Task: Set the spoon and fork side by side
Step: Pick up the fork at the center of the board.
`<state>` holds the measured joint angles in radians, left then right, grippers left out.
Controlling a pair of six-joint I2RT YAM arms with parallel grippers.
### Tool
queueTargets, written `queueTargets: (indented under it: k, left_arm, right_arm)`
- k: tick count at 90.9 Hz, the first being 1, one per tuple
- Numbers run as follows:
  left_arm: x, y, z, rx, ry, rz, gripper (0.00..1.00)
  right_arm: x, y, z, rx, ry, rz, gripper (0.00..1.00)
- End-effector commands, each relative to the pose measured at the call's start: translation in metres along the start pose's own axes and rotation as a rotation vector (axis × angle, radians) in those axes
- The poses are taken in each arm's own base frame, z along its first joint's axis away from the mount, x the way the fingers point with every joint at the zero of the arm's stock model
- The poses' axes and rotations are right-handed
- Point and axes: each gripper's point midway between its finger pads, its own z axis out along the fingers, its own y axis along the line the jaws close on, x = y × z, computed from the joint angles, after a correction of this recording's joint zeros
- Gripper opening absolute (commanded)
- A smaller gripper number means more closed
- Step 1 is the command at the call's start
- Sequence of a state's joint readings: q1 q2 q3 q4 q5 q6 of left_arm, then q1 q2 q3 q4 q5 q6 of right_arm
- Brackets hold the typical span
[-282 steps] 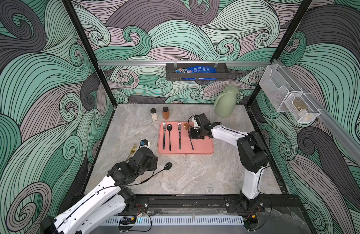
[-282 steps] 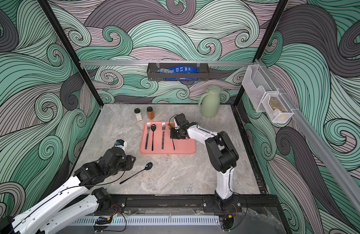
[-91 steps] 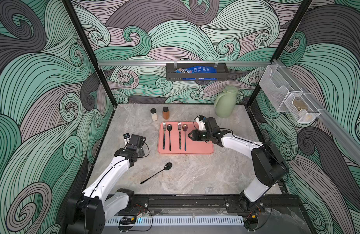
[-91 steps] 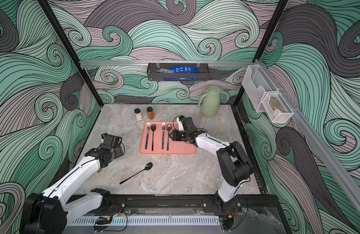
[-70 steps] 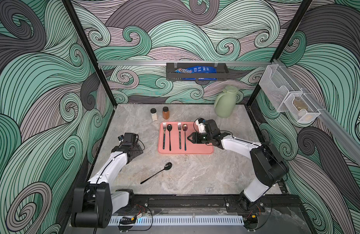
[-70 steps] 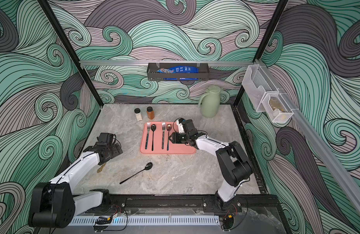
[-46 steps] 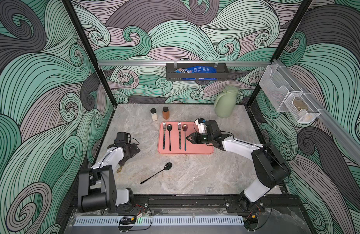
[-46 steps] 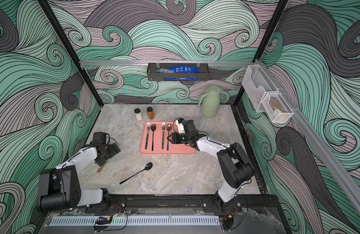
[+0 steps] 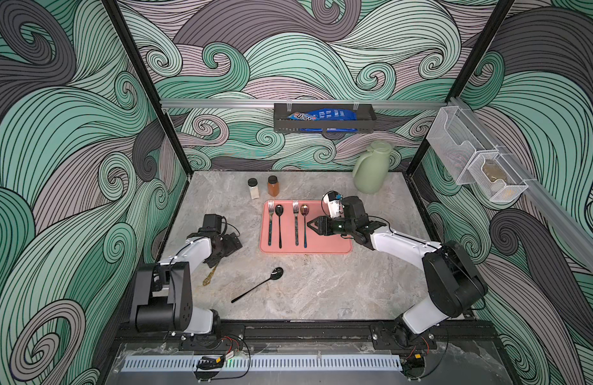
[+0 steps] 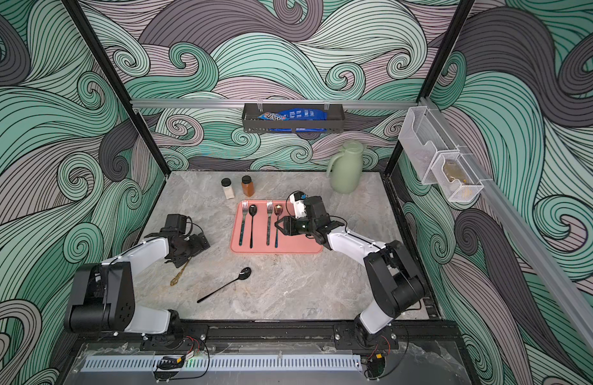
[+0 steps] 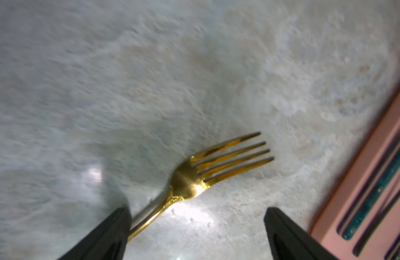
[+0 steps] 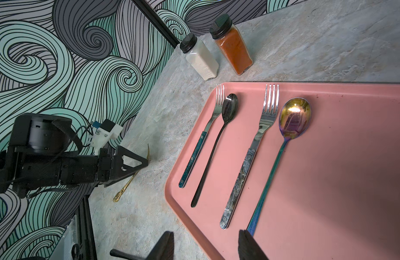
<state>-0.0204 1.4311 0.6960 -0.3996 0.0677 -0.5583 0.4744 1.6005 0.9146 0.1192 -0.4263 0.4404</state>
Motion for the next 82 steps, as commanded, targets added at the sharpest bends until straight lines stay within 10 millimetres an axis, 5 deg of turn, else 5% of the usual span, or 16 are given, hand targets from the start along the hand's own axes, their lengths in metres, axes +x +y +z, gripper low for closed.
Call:
queueTargets:
  k: [1,25,54,74,82]
  left_arm:
    - [0.038,-0.007,0.005,-0.015,0.097,0.048,0.96]
    - [0.069,-0.026,-0.008,-0.017,0.13,0.161,0.94]
    - [0.085,0.018,-0.018,-0.21,0.151,0.218,0.76]
    - [0.086,0.018,-0.012,-0.233,0.187,0.224,0.68]
    - [0.086,0.018,-0.011,-0.231,0.191,0.225,0.57]
  right_arm:
    - [-0.003,0.002,-0.005,-0.015,-0.011,-0.01,0.51]
    - [-0.001,0.001,-0.007,-0.011,-0.008,0.002,0.51]
    - [0.0,0.005,-0.01,-0.027,-0.009,0.013,0.51]
    - [0.001,0.007,-0.014,-0.028,-0.011,0.017,0.51]
    - [0.001,0.007,-0.016,-0.021,-0.014,0.014,0.51]
